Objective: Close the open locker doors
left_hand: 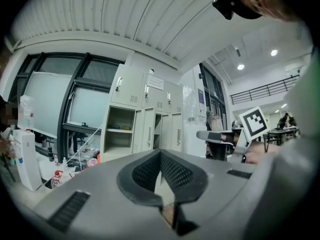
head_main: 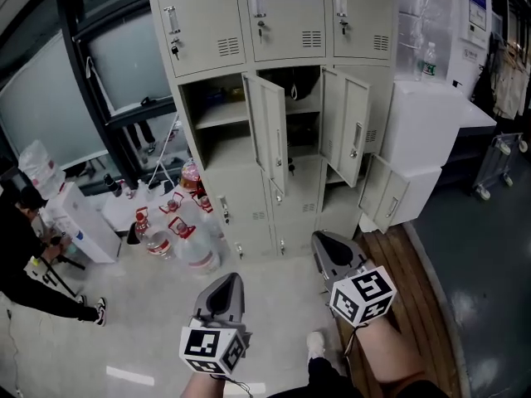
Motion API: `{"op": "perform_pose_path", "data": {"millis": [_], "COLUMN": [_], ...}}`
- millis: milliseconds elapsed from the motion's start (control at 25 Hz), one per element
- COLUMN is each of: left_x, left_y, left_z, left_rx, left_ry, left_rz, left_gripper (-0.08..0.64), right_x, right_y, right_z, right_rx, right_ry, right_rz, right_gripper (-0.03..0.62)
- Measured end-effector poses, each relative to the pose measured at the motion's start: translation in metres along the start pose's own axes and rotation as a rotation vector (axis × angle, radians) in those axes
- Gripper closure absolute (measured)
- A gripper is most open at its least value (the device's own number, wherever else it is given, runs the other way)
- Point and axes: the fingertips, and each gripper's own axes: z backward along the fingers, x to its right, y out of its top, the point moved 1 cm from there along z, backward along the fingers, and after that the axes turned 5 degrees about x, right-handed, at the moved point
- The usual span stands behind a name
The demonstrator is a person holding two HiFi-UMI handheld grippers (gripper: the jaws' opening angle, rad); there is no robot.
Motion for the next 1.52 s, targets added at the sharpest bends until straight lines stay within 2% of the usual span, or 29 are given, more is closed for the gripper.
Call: {"op": "perform_pose_path", "data": {"millis": [320, 720, 1160, 1280, 1360, 1520], "left_x": [-0.016, -0.038, -0.043, -0.044, -0.046, -0.048], "left_y": [0.001, -0.003, -0.009, -0.010, -0.008, -0.005], "left_z": [-0.085, -0.172, -0.233, -0.245, -0.253, -0.264], "left_rx": [-0.011, -0.011, -0.008, -0.005, -0.002, 0.000], "left_ry": [0.025, 0.094, 0.141, 0.155, 0.166, 0.187], "left_rz": [0.009, 0.008, 0.017, 0.017, 0.017, 0.013], "left_gripper": [0.558, 0.558, 0.558, 0.558, 0.558, 0.558], "right_x": [0.058, 0.115, 0.158, 0.164, 0.165, 0.169], "right_y": [-0.009, -0.018, -0.024, -0.025, -0.026, -0.028], "right_z": [-0.071, -0.148, -0.196, -0.208, -0.217, -0.233], "right_rx": [-0.018, -0.032, -0.030, -0.031, -0.037, -0.044], "right_ry": [0.040, 0.112, 0.157, 0.194, 0.226, 0.265], "right_rz": [-0.016, -0.039, -0.045, -0.044, -0.050, -0.050], "right_gripper": [0.592, 0.592, 0.591, 0.591, 0.536, 0.508]}}
